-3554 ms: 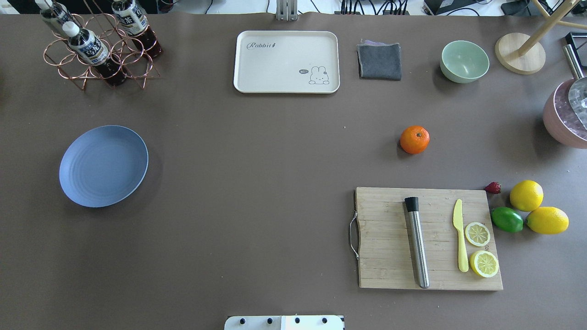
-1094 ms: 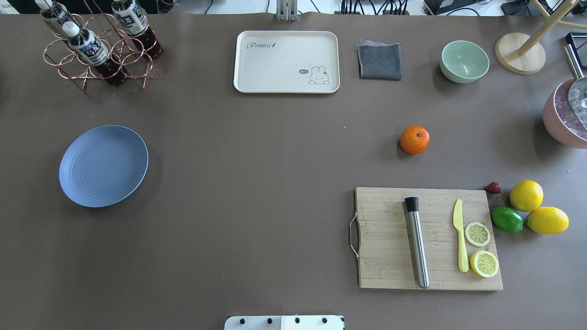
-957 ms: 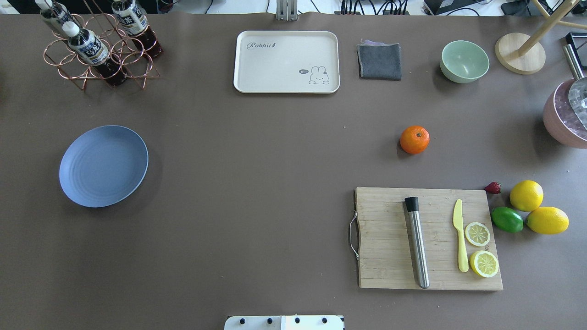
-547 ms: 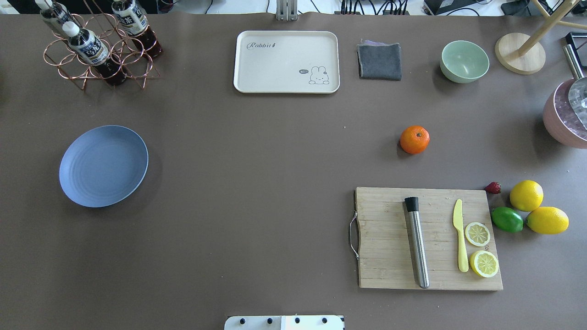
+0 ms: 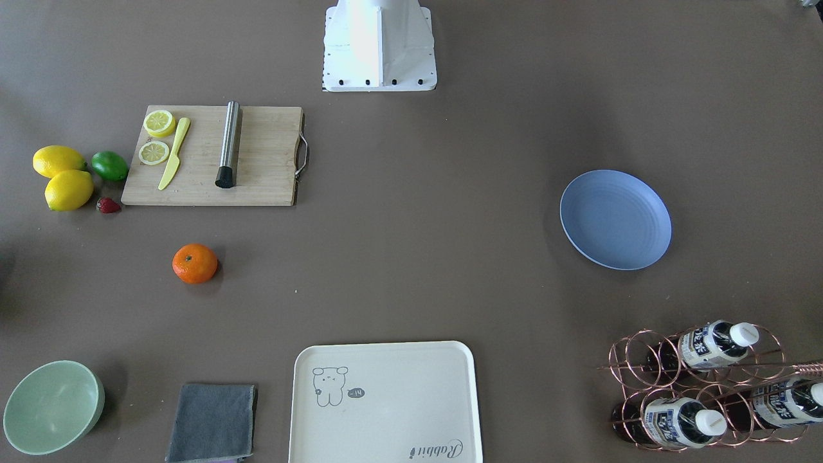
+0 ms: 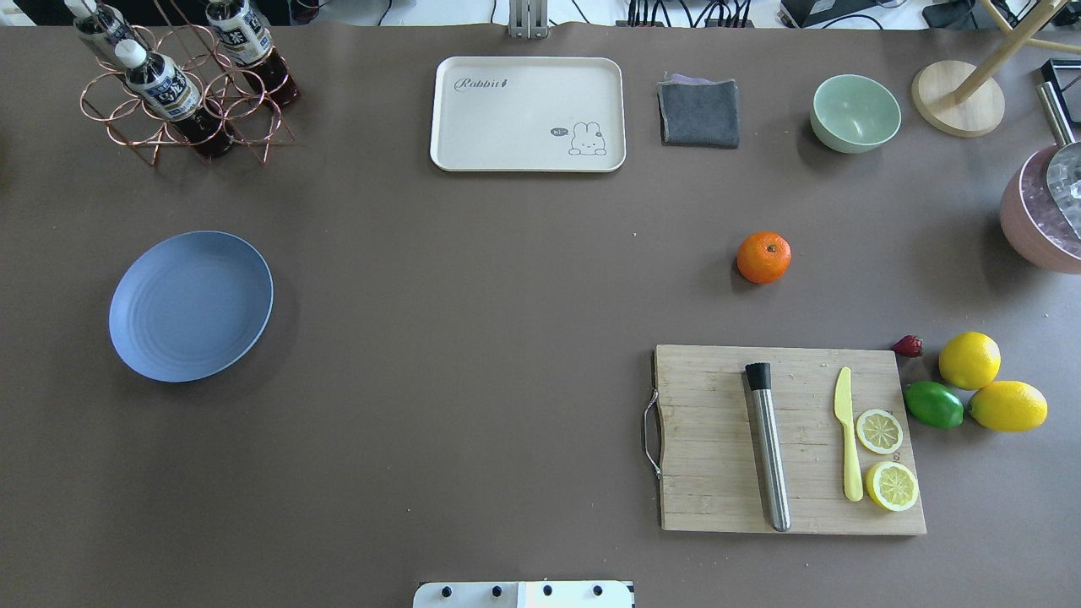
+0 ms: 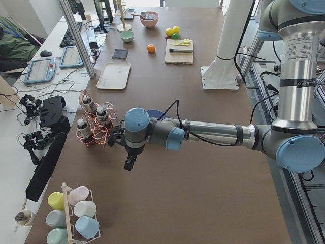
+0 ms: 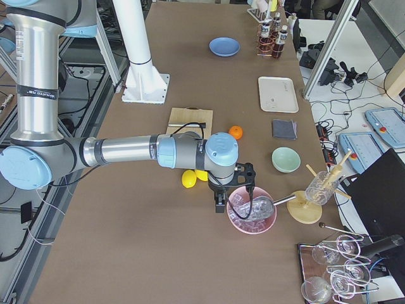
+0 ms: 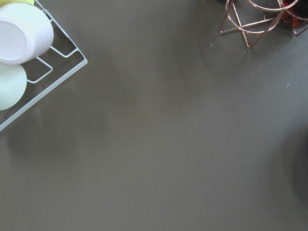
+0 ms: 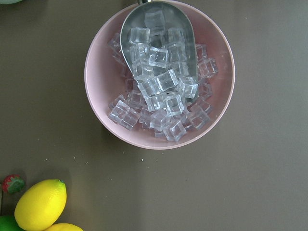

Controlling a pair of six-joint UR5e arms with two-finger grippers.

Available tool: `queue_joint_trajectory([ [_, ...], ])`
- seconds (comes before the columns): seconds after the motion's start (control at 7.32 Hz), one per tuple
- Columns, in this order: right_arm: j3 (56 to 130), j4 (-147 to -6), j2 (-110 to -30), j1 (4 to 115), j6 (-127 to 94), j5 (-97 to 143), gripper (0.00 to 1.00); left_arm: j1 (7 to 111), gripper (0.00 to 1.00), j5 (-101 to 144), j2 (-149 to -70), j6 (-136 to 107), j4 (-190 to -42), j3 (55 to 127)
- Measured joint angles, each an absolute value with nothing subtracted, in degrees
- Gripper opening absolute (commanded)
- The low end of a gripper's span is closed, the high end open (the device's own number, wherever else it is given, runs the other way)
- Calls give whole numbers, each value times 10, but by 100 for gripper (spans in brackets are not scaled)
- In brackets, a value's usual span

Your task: Pick orange to plate

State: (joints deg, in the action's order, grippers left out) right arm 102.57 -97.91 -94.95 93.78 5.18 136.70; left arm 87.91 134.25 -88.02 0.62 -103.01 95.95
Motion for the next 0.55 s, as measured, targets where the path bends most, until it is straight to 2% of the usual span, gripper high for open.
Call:
queue_joint_trajectory([
  [0.55, 1025, -979, -947, 938, 51, 1367, 100, 878, 98, 1348, -883, 8, -1035, 975],
])
